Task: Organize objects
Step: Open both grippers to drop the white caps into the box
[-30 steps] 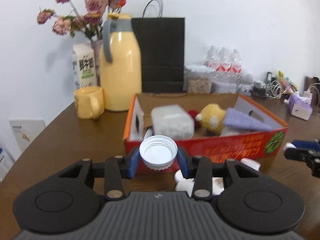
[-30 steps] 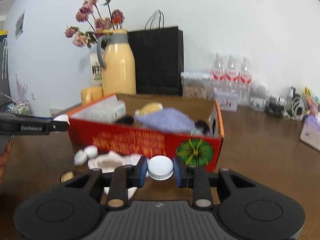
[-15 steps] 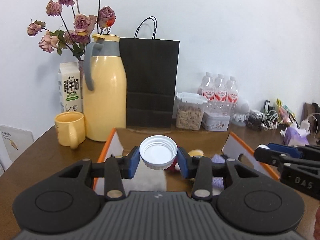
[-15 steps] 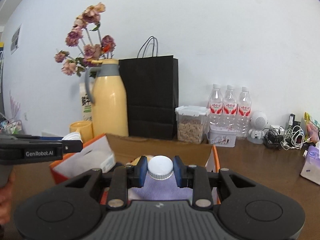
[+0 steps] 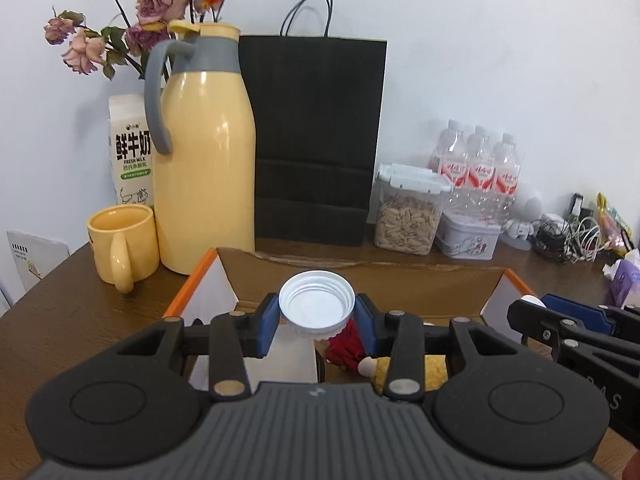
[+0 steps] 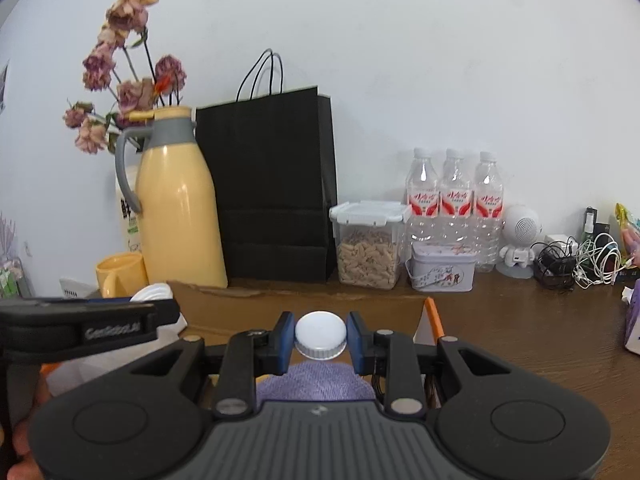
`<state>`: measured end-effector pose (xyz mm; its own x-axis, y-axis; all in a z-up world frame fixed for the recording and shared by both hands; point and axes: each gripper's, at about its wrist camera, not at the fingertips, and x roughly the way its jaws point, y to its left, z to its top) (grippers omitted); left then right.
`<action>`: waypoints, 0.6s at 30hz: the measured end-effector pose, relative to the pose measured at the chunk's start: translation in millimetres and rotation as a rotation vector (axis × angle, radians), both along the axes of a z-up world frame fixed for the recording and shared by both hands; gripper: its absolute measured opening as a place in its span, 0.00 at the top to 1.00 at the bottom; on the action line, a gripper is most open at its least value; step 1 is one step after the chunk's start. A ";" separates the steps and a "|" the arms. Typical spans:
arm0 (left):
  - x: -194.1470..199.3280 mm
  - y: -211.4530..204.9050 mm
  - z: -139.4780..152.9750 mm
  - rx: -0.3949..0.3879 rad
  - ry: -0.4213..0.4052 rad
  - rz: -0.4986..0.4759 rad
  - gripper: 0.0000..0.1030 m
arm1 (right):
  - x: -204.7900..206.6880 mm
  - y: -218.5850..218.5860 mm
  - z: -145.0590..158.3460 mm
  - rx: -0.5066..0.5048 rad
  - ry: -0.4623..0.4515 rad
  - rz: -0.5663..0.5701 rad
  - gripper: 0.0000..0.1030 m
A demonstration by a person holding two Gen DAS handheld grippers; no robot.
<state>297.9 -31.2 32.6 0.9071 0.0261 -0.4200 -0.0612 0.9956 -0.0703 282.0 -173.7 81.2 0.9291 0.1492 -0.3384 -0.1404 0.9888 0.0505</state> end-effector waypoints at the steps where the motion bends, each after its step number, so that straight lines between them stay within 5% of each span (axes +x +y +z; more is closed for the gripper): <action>1: 0.8 -0.3 -2.2 0.003 0.007 -0.002 0.60 | 1.2 -0.3 -2.4 -0.002 0.007 0.001 0.74; 7: -8.0 1.6 -4.5 0.016 -0.007 -0.004 0.59 | -0.3 2.4 -11.7 -0.011 0.034 0.011 0.74; 9: -12.9 2.3 -2.5 0.025 -0.022 -0.002 0.51 | -2.8 2.3 -11.1 -0.009 0.032 0.011 0.73; 12: -21.3 2.7 1.6 0.042 -0.059 0.012 0.13 | -7.8 1.8 -11.0 0.000 0.027 0.018 0.67; 13: -23.9 2.9 3.4 0.046 -0.075 0.026 0.00 | -9.0 1.7 -10.8 0.004 0.028 0.019 0.53; 14: -26.3 2.8 4.9 0.051 -0.088 0.037 0.00 | -10.1 1.6 -11.0 0.007 0.026 0.019 0.32; 16: -28.8 2.9 7.1 0.055 -0.097 0.048 0.00 | -12.8 2.0 -10.8 0.008 0.017 0.021 0.08; 18: -30.1 4.3 7.8 0.047 -0.098 0.057 0.00 | -15.7 2.5 -9.9 0.010 0.008 0.022 0.04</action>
